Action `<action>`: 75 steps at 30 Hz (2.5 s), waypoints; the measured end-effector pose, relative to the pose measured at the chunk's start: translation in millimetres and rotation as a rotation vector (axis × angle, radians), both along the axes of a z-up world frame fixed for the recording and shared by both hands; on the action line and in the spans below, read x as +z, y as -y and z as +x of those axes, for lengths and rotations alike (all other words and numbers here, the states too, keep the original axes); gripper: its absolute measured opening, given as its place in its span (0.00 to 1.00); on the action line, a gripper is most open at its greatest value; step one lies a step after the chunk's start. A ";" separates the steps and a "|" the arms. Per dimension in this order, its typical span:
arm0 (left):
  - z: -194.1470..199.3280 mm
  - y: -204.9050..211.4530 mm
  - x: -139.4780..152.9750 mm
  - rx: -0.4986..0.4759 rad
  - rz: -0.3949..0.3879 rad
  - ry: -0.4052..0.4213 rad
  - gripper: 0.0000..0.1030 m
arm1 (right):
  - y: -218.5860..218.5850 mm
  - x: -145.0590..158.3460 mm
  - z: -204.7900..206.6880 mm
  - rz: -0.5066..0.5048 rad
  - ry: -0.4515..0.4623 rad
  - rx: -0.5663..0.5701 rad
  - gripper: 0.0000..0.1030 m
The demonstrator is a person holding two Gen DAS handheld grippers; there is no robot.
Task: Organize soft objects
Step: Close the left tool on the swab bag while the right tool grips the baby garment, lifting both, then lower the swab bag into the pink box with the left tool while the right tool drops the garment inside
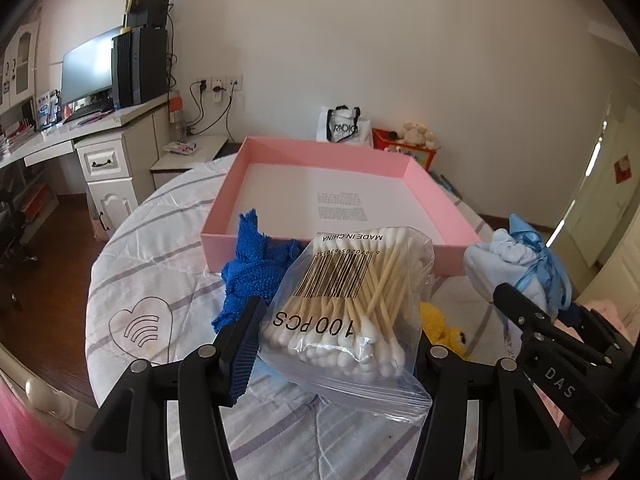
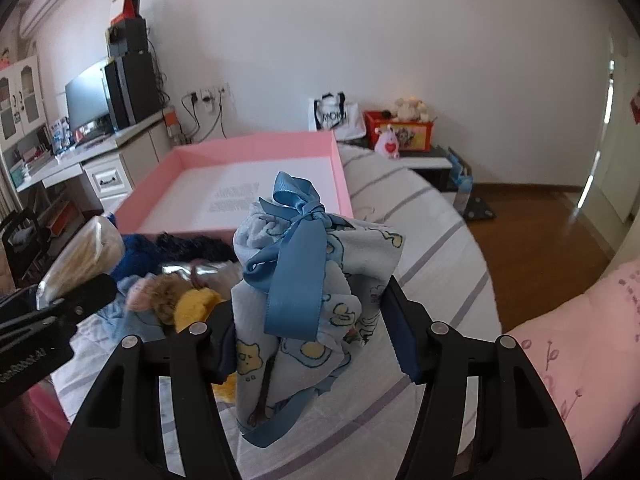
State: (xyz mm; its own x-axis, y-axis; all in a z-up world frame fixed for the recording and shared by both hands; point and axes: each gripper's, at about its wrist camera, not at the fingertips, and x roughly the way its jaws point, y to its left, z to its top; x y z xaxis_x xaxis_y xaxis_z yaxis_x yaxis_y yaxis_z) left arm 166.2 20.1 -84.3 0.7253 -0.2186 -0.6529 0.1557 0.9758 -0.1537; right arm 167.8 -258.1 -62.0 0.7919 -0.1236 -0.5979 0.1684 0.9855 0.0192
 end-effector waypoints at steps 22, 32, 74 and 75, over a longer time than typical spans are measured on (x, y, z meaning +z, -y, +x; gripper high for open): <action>-116.3 -19.5 72.6 0.054 0.029 0.300 0.53 | -36.6 86.5 -92.6 -0.065 0.297 0.070 0.56; -168.5 -29.6 72.1 0.072 0.025 0.394 0.53 | -39.3 100.5 -121.6 -0.091 0.389 0.064 0.57; -132.5 -10.3 75.6 0.082 0.041 0.339 0.53 | -33.6 98.8 -81.3 -0.082 0.341 0.036 0.57; -127.3 -9.8 76.0 0.080 0.042 0.335 0.53 | -33.3 97.5 -76.0 -0.082 0.337 0.035 0.57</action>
